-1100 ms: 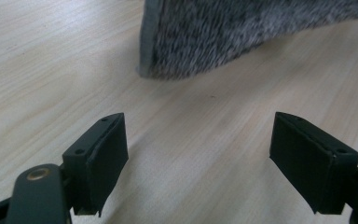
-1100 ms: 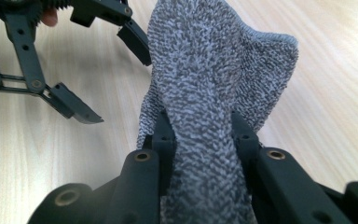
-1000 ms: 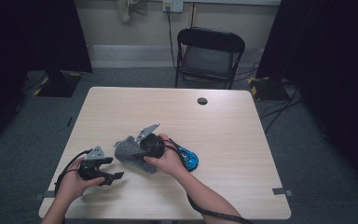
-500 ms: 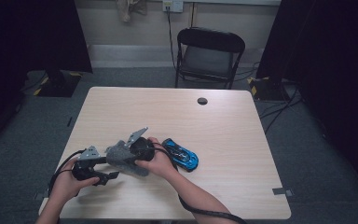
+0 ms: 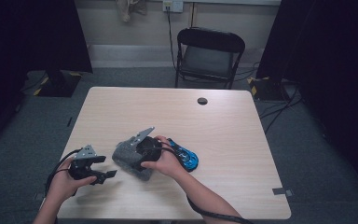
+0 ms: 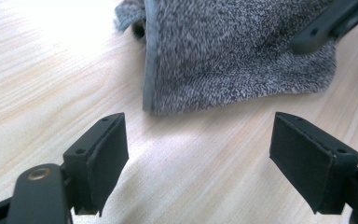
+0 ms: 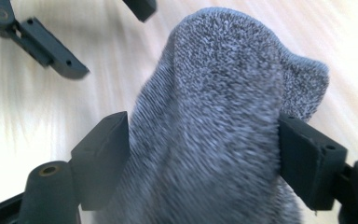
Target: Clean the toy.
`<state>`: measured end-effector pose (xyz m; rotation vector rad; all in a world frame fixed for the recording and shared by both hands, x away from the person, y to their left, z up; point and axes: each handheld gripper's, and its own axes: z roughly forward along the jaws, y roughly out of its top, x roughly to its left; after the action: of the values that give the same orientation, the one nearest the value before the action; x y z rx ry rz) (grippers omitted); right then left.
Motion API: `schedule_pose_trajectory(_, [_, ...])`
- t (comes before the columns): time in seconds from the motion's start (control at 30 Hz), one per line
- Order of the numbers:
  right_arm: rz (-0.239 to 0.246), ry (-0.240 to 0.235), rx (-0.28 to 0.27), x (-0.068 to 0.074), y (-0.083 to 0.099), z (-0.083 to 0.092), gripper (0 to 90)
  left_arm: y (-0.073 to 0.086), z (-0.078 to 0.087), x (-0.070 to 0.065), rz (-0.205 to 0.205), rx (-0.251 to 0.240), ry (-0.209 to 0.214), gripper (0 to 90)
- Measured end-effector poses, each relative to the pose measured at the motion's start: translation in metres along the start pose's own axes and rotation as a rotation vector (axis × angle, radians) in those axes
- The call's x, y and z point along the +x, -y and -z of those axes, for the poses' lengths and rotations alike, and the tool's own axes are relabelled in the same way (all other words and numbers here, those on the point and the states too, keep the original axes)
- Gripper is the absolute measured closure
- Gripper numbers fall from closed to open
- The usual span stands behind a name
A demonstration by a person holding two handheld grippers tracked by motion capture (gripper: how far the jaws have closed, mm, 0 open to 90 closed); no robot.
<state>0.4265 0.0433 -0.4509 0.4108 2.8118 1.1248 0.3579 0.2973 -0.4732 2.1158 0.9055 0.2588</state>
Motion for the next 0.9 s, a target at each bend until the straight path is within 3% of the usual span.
schedule_pose_trajectory(0.27, [-0.068, 0.078, -0.044, -0.019, 0.020, 0.038, 17.5, -0.005, -0.005, -0.004, -0.008, -0.003, 0.008, 18.9])
schedule_pose_trajectory(0.37, [-0.084, 0.100, -0.050, -0.023, 0.027, 0.045, 17.2, -0.006, -0.006, -0.004, -0.011, -0.001, 0.011, 19.0])
schedule_pose_trajectory(0.4, [-0.110, 0.117, -0.038, -0.028, 0.037, 0.050, 16.4, -0.007, -0.006, -0.004, -0.013, 0.000, 0.012, 19.0])
schedule_pose_trajectory(0.9, [-0.154, 0.226, 0.036, -0.044, 0.097, 0.063, 14.0, -0.009, -0.006, -0.003, -0.016, -0.006, 0.016, 18.9])
